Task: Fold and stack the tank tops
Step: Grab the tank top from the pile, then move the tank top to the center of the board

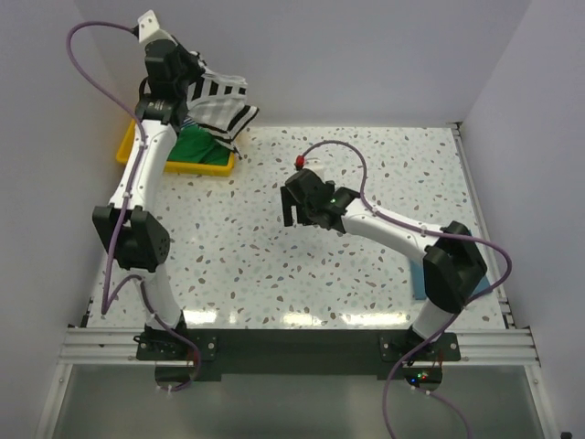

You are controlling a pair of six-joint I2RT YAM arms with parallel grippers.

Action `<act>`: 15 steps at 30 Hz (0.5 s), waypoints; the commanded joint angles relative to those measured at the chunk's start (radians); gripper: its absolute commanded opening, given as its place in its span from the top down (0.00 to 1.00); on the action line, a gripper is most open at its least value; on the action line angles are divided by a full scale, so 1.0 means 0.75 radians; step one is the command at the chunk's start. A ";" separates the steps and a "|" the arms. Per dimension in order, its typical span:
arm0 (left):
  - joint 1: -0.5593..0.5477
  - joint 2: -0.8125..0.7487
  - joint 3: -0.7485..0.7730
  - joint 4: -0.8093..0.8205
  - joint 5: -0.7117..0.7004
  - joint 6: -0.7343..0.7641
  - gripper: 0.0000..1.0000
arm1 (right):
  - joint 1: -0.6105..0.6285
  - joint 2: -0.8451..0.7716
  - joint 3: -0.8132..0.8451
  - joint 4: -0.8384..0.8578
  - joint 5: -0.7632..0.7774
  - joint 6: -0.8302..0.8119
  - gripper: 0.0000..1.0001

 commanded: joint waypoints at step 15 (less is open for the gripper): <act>-0.413 -0.420 -0.167 0.047 0.522 -0.107 1.00 | -0.219 -0.499 -0.117 -0.075 0.275 0.041 0.10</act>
